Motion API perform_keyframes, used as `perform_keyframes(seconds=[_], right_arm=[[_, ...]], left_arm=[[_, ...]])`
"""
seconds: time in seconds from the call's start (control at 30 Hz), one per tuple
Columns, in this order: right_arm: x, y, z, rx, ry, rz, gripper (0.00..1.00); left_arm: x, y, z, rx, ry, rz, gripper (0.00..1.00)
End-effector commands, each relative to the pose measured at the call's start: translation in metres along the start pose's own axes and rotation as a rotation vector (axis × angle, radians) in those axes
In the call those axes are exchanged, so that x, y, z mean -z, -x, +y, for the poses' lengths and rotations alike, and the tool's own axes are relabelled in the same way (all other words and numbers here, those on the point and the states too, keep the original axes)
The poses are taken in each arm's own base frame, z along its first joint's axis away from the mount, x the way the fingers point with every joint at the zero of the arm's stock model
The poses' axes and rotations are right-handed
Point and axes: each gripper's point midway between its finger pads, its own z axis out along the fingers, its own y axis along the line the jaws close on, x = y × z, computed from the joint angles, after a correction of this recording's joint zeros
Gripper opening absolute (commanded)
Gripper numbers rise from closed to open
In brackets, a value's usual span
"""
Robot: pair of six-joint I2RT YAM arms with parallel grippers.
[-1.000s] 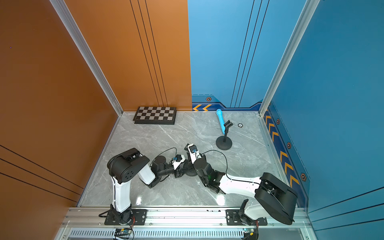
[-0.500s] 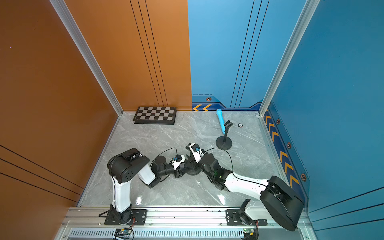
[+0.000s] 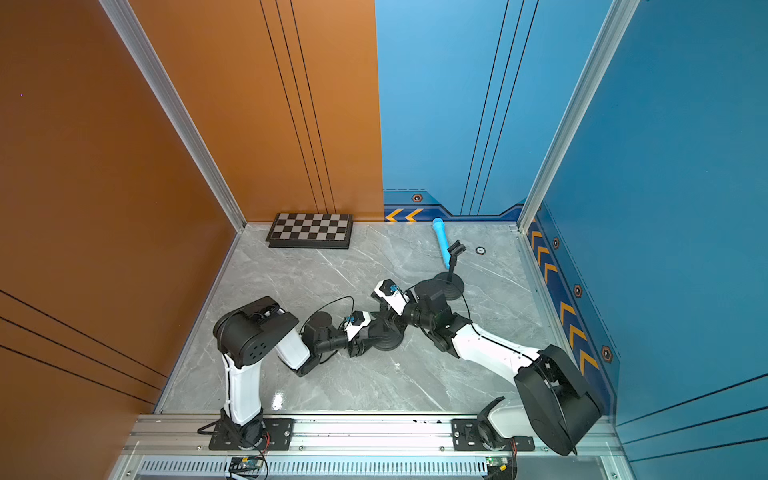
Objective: Assemble a microphone stand
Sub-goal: Screw the microphone stand pole into the microphone stand base.
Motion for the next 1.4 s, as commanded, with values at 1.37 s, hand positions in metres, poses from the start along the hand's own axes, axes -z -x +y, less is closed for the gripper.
perform_keyframes(seconds=[1.37], right_arm=[[-0.011, -0.004, -0.015, -0.093, -0.701, -0.247, 0.0]], left_arm=[[0.002, -0.011, -0.024, 0.151, -0.08, 0.082, 0.62]])
